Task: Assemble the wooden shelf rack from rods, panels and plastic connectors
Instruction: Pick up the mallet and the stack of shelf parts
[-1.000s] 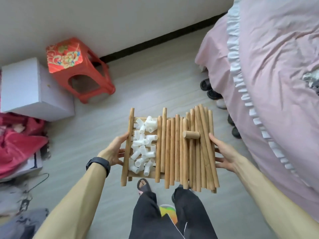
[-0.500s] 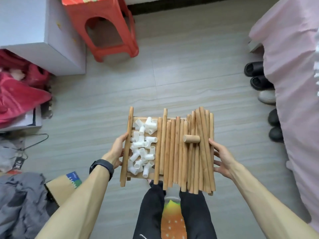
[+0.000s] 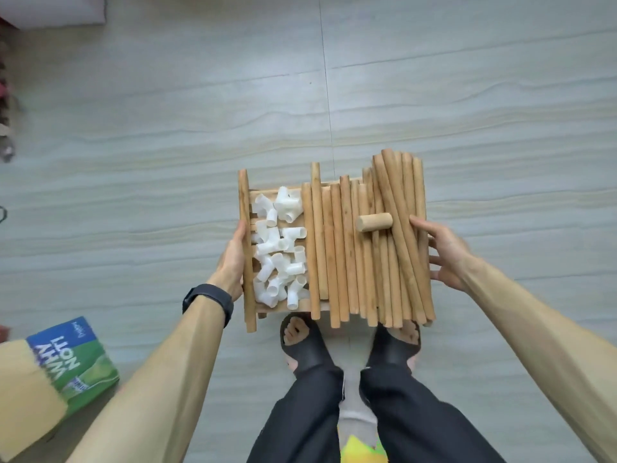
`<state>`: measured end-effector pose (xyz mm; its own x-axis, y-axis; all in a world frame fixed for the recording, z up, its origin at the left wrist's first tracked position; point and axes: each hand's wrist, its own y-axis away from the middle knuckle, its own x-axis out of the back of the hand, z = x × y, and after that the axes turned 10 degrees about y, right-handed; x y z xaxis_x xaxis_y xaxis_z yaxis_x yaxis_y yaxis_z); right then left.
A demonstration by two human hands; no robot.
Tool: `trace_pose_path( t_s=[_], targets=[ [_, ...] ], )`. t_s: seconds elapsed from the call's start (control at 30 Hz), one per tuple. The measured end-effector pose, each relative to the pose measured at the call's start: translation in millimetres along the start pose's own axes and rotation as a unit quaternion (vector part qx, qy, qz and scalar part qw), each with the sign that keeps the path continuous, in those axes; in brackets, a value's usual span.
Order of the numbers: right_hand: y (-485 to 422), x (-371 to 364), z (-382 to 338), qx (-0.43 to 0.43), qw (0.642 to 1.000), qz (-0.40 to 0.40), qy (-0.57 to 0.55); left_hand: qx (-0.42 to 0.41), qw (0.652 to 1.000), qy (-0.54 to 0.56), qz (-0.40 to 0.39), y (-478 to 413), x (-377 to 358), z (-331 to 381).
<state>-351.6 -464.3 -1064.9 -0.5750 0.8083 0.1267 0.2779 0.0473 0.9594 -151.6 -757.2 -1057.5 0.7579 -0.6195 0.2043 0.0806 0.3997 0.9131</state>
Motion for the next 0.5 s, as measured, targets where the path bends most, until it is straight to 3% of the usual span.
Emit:
trace_pose_path(
  t_s=[0.27, 0.5],
  targets=[
    [-131, -7, 16, 0.021, 0.999, 0.026, 0.01, -0.034, 0.999, -0.02, -0.029, -113, -41, -22],
    [-161, 0, 13, 0.06, 0.995, 0.07, 0.033, -0.081, 0.991, -0.084, -0.065, -143, -60, -17]
  ],
)
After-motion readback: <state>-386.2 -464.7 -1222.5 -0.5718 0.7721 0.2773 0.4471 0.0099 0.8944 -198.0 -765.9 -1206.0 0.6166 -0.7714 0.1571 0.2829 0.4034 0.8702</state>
